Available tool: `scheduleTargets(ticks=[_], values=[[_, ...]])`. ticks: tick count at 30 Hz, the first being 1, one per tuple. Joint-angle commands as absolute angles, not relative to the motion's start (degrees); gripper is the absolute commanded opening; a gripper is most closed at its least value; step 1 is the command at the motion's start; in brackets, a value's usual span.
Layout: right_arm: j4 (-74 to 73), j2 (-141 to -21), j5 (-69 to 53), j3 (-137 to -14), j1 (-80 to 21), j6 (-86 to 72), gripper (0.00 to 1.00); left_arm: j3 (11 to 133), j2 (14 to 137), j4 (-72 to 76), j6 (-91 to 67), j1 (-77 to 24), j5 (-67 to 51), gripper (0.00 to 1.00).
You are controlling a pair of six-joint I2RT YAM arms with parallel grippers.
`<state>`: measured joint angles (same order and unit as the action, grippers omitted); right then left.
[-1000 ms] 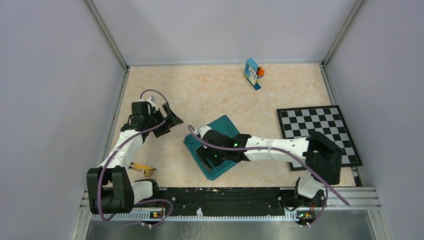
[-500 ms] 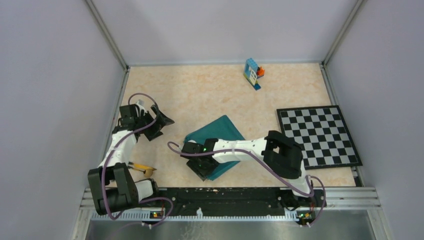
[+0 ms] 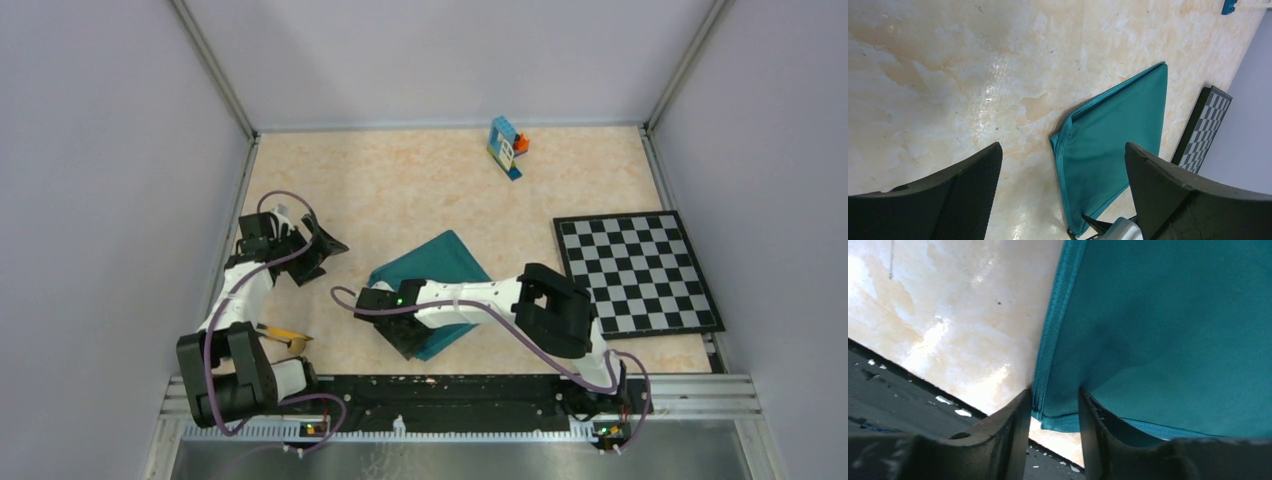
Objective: Fold the napkin into a case and place the utensils inside
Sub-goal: Pick up the lower triangle-folded napkin from the center of the board.
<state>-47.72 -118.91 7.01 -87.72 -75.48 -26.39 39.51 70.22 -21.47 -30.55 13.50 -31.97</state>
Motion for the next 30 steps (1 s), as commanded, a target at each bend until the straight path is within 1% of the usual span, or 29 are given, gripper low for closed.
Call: scheduleTargets(ticks=[1, 5, 11, 15, 24, 30], values=[[-43.58, -120.91, 9.40, -83.74, -76.18, -28.42, 0.35, 38.74, 71.15, -20.01, -29.15, 14.10, -32.89, 0.96], [-42.74, -120.97, 14.10, -82.58, -76.19, -28.93, 0.20, 38.22, 71.45, -19.83, -29.28, 14.15, -34.10, 0.96], [-42.13, -119.94, 18.15, -82.51, -76.13, -28.55, 0.01, 33.59, 69.80, -15.39, -32.85, 13.92, -38.99, 0.96], [-37.21, -114.82, 16.90, -79.92, -75.81, -26.24, 0.00, 29.55, 68.75, -12.75, -34.86, 12.90, -40.99, 0.96], [-20.07, -99.22, -1.47, -66.96, -69.00, -24.88, 0.00, 21.13, 66.64, -3.95, -45.15, 5.11, -42.20, 0.95], [-16.08, -94.61, -10.35, -61.10, -62.83, -26.70, 0.00, 14.14, 60.52, 5.49, -54.04, 2.31, -38.78, 0.95]])
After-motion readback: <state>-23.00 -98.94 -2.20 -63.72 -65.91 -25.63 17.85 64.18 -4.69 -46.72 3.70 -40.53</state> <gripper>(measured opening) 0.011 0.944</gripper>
